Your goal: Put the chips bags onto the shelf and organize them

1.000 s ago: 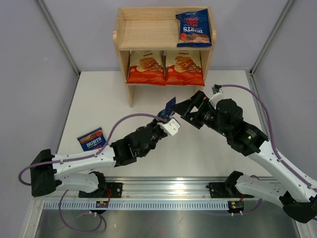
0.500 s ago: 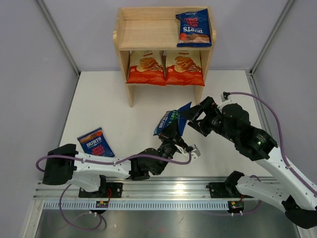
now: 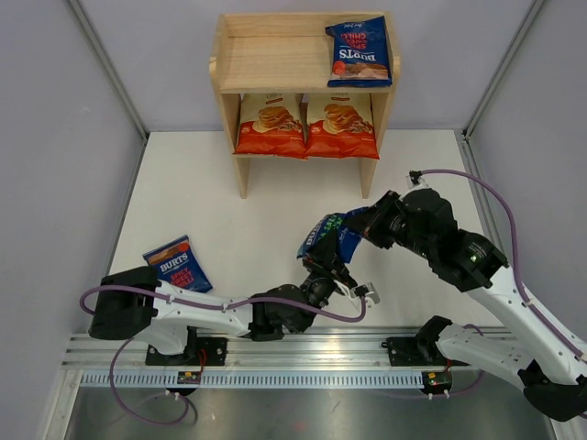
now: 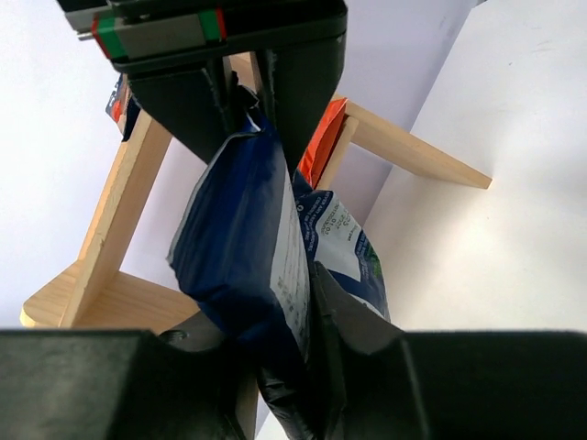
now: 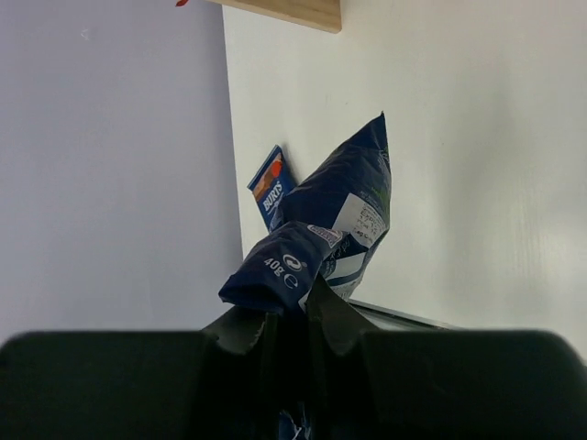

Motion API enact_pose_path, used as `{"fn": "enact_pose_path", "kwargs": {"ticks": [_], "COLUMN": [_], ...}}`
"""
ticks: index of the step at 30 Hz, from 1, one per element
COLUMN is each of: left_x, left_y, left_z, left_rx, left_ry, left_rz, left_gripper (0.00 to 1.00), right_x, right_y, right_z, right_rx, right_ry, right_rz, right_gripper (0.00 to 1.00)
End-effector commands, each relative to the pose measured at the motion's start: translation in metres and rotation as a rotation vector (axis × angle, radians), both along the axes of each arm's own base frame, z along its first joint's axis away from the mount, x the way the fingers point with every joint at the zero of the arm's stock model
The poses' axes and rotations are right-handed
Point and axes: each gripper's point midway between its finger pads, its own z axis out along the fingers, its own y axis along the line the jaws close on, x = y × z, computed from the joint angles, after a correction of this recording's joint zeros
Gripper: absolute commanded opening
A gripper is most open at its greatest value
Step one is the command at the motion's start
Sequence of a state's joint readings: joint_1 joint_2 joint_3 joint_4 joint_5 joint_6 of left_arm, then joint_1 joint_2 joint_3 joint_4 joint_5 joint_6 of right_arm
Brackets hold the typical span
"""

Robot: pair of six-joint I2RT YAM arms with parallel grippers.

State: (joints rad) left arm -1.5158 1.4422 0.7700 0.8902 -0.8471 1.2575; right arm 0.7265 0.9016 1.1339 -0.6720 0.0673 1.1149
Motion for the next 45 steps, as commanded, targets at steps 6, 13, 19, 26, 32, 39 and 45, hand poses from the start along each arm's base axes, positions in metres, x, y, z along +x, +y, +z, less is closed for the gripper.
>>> {"fn": "enact_pose_path", "kwargs": {"ticks": [6,13,19,26,32,39,45], "left_x": [0.010,0.007,-0.014,-0.040,-0.093,-0.155,-0.156], "left_y": [0.005,0.029,0.062,0.087,0.086,0.113,0.115], "left_z": [-0.001,-0.021,0.004,0.046,0.087,0.128,0.149], "left_rx": [-0.178,-0.396,-0.714,-0.827,-0.778,-0.738,-0.790], "left_ry": [0.163,0.473,0.841,1.110,1.352,1.414,1.437], "left_rz": [-0.007,-0.089,-0.391,-0.675,-0.994,-1.355,-1.432], "left_gripper": [0.56,0.99,0.99,0.99,0.99,0.99,0.96], "right_x": [0.010,0.020,-0.003,-0.071,-0.121,-0.144,-0.157], "right_y": [-0.020,-0.028,-0.014,0.013,0.024,0.028,0.028], "right_z": [0.024,0.045,0.076,0.122,0.156,0.172,0.176], "right_rx": [-0.094,-0.195,-0.288,-0.177,-0.033,0.058,0.102], "right_ry": [-0.214,-0.402,-0.610,-0.876,-1.046,-1.106,-1.156], "right_rz": [-0.020,0.008,0.253,0.647,0.910,1.045,1.121], "right_gripper": [0.07,0.00,0.00,0.00,0.00,0.00,0.01]}}
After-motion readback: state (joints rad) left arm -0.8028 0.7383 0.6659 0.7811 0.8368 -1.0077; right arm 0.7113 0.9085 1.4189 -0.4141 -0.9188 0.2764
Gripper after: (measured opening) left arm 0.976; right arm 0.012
